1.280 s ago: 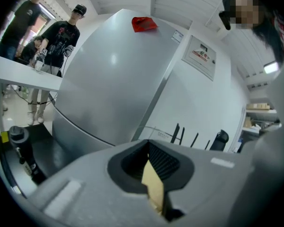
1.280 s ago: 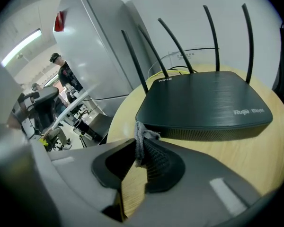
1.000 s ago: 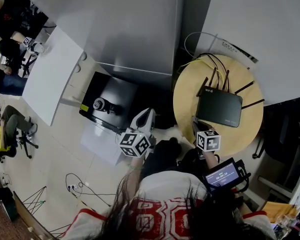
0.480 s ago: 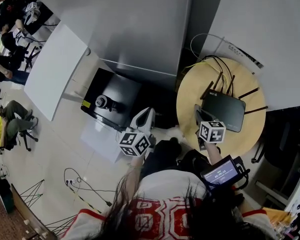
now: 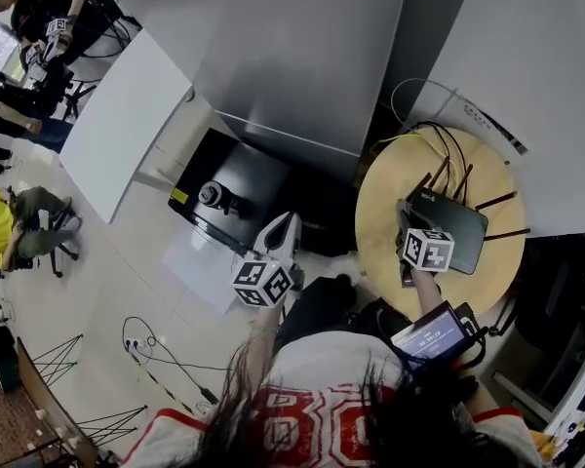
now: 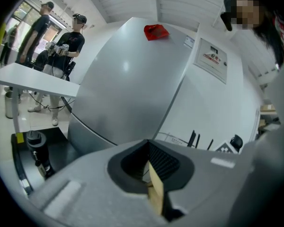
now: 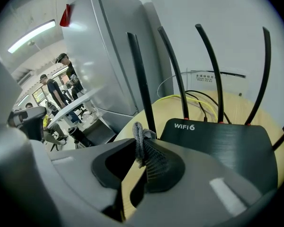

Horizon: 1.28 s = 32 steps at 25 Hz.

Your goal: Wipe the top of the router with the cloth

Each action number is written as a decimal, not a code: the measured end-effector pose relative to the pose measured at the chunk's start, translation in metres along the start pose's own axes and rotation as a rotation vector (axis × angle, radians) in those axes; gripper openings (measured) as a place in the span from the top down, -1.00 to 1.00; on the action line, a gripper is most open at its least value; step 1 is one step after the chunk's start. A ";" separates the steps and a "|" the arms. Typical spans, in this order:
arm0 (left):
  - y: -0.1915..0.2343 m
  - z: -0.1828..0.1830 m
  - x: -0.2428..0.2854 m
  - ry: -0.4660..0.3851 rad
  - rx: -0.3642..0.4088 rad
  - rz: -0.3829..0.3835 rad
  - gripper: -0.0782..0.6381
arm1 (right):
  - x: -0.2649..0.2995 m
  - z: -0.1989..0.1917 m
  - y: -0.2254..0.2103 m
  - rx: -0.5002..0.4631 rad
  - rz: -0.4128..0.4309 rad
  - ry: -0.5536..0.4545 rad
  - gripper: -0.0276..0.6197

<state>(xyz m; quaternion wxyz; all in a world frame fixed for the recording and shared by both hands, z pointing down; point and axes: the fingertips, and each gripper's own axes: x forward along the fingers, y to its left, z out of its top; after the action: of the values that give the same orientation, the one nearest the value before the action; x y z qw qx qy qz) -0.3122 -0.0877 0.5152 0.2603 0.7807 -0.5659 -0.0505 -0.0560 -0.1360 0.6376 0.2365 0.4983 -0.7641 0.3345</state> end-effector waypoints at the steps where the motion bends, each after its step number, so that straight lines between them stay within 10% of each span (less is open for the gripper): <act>1: 0.000 0.000 0.000 -0.001 -0.002 0.000 0.78 | -0.001 -0.002 0.002 0.005 0.003 0.005 0.78; 24: -0.042 -0.024 0.019 0.081 0.017 -0.130 0.78 | -0.032 -0.081 0.035 0.011 0.054 0.073 0.78; 32: -0.069 -0.039 0.016 0.127 0.040 -0.220 0.78 | -0.065 -0.051 0.034 0.078 0.031 -0.129 0.78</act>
<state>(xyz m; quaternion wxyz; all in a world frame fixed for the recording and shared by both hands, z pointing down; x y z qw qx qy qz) -0.2331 -0.0734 0.5197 0.2728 0.8448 -0.4600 -0.0176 -0.0600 -0.0492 0.6165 0.1622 0.5155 -0.7719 0.3348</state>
